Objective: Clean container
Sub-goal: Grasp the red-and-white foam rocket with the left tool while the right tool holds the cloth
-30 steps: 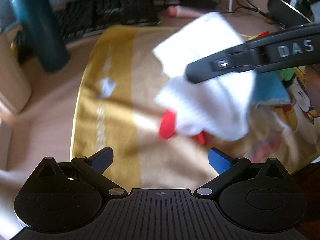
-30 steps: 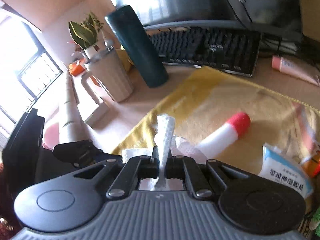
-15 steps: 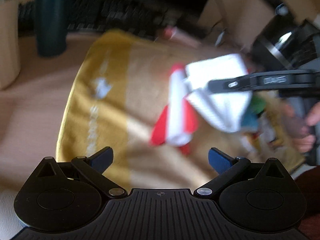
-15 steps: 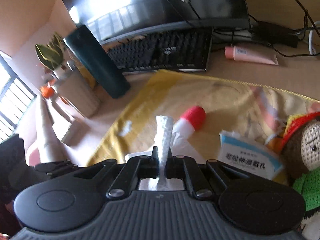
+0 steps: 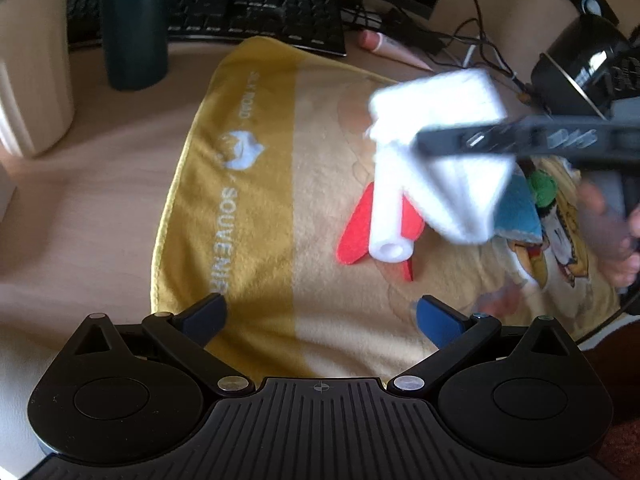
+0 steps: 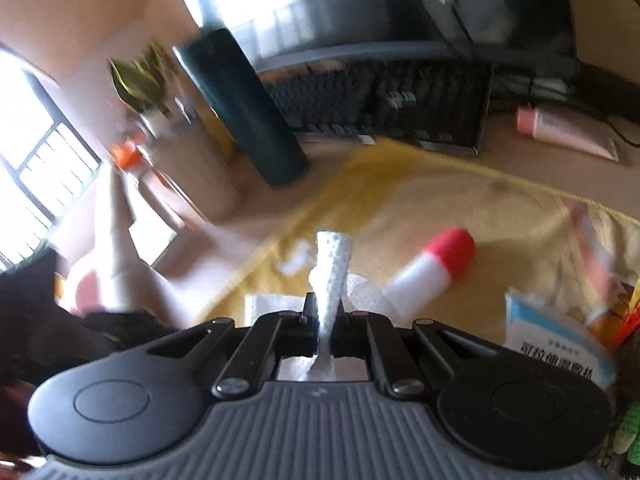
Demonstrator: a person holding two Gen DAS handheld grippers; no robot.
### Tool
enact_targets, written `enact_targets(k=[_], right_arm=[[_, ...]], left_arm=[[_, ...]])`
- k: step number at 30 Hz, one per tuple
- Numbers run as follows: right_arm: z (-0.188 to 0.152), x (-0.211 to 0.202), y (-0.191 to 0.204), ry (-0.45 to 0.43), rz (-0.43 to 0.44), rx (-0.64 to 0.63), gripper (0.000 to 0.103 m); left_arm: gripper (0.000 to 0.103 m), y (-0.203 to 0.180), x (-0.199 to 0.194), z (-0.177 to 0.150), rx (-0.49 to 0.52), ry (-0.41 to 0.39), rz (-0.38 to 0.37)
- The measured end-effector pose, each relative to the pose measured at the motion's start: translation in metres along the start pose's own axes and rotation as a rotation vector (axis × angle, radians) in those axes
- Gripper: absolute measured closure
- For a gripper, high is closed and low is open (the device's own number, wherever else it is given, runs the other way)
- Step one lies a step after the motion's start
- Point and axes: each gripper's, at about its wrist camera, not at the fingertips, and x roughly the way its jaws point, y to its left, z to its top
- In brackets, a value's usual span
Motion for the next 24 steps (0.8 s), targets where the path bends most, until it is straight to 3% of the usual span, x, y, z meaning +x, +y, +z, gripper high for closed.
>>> enact_targets(k=[4,8,15,17,19,21,23,24], right_arm=[[-0.007,-0.010,-0.020,-0.007,-0.062,0.059,0.097],[-0.007,-0.028,-0.039,-0.059,-0.241,0.065,0.097],[-0.016,-0.101,-0.059,-0.266,-0.267,0.147,0.097],[-0.024,-0.118,-0.062,-0.308,-0.273,0.173,0.097],[-0.032,-0.131,-0.067,-0.334,-0.274,0.203,0.097],[-0.040,-0.140,-0.072,-0.345,-0.283,0.225,0.096],[-0.046,-0.144,-0.079,-0.346,-0.294,0.244,0.096],[-0.048,-0.145,-0.081,-0.345,-0.300,0.254,0.096]], left_arm=[[0.000,-0.013,-0.016,0.021,0.065,-0.034,-0.038],[0.000,-0.035,-0.016,0.069,0.099,-0.093,-0.089],[0.001,-0.083,0.057,0.152,0.246,-0.003,0.025],[0.005,-0.092,0.084,0.164,0.292,0.063,0.027],[0.035,-0.097,0.104,0.167,0.333,0.136,0.030],[0.041,-0.098,0.119,0.167,0.368,0.193,0.034],[0.043,-0.098,0.125,0.162,0.405,0.199,0.034],[0.053,-0.098,0.125,0.161,0.416,0.197,0.031]])
